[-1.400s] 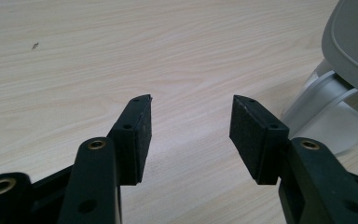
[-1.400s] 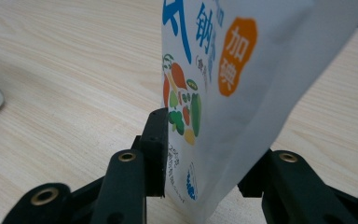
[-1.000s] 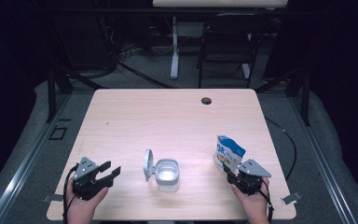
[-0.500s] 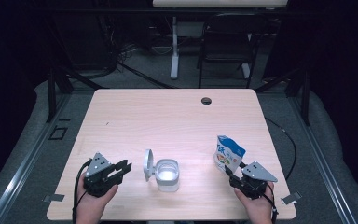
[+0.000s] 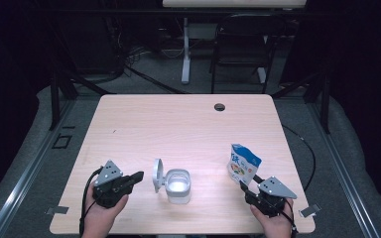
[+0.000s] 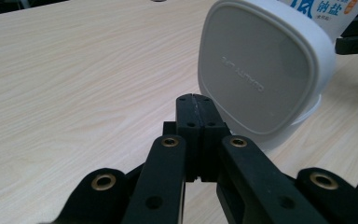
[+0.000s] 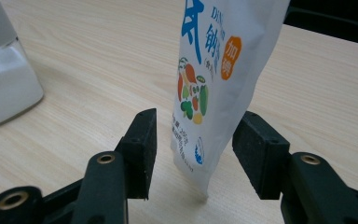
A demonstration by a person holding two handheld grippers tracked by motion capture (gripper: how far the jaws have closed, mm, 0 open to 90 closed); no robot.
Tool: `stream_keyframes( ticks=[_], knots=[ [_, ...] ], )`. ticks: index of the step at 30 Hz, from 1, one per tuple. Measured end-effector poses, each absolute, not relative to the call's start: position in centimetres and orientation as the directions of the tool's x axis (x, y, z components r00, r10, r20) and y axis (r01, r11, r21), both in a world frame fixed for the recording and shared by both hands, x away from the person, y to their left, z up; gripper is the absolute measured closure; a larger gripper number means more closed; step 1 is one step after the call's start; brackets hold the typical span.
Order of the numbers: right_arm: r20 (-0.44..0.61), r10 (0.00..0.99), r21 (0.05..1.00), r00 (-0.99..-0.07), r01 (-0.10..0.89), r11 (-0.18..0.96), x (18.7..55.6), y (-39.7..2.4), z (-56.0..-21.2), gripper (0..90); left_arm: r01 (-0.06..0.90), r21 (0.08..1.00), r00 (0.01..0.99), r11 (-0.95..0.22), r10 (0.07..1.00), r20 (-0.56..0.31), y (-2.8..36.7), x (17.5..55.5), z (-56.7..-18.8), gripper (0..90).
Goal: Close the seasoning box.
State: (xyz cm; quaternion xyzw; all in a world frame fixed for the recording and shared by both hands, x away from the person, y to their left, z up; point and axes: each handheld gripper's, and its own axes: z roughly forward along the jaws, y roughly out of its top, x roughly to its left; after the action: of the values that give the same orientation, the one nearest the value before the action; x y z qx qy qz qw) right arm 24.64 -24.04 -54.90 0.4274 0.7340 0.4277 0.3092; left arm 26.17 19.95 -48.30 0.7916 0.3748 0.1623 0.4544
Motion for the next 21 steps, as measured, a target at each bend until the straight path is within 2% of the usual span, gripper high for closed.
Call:
stream_keyframes(
  ticks=[21],
  knots=[
    [-0.074,0.899,0.904,-0.431,0.351,0.243,23.3,-24.0,-55.0,50.0,0.419,0.851,0.707,-0.316,0.702,-0.087,18.1,25.7,-47.3,90.0]
  ],
)
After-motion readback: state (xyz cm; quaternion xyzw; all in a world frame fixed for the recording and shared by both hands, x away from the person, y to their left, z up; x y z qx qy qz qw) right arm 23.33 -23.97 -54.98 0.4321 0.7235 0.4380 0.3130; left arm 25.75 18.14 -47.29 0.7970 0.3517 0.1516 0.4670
